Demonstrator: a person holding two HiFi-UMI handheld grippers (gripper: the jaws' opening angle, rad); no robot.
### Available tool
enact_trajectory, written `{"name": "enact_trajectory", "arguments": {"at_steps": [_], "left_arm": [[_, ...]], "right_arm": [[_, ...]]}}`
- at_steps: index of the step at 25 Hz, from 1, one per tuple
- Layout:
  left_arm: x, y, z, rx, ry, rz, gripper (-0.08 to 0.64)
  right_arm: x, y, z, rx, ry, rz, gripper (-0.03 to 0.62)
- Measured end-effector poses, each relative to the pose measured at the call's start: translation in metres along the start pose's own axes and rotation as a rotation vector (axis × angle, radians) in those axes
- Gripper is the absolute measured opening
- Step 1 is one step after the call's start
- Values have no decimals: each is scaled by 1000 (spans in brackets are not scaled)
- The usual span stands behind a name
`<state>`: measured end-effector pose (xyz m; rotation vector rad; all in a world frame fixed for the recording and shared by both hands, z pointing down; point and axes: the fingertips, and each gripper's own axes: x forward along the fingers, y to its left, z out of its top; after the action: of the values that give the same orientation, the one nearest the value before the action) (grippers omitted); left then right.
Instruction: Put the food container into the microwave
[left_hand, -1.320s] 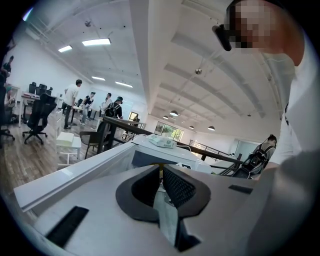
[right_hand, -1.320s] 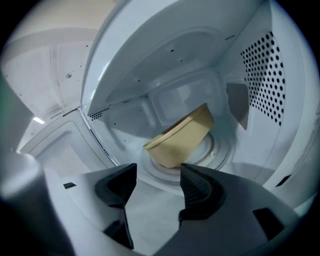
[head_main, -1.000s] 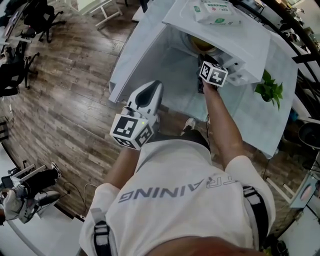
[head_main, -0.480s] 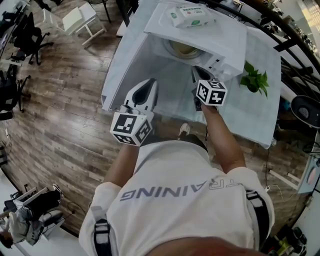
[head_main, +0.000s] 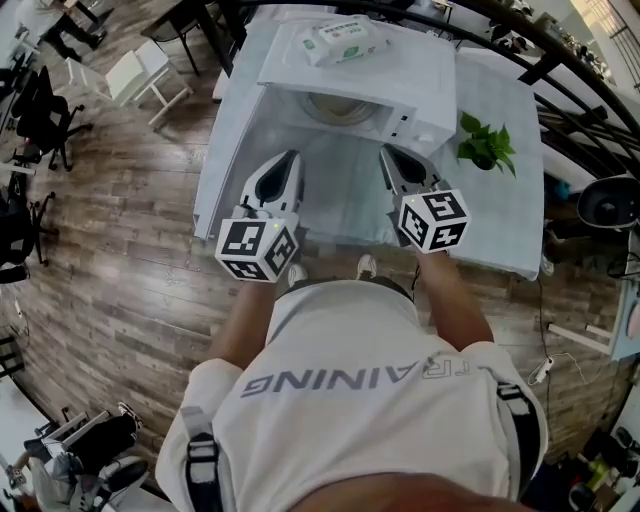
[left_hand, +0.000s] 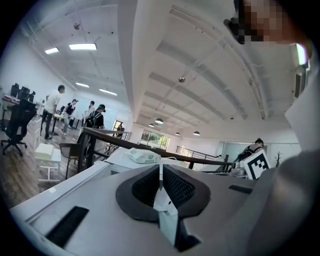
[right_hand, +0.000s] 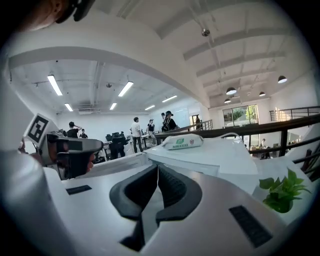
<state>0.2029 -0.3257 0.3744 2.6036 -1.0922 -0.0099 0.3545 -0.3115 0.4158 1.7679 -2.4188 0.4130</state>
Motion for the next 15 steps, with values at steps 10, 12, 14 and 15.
{"name": "enact_trajectory", "arguments": {"at_steps": [10, 12, 14, 15], "left_arm": [[13, -19, 7, 5, 10, -39, 49], [14, -18, 5, -1, 15, -37, 49], [14, -16, 4, -7, 22, -35, 49], [14, -14, 4, -10, 25, -33, 49]], "right_arm": [[-32, -1, 41, -49, -103, -11, 23], [-30, -2, 39, -42, -102, -5, 23], [-27, 0, 39, -39, -106, 4, 23], [-26, 1, 40, -39, -109, 8, 23]]}}
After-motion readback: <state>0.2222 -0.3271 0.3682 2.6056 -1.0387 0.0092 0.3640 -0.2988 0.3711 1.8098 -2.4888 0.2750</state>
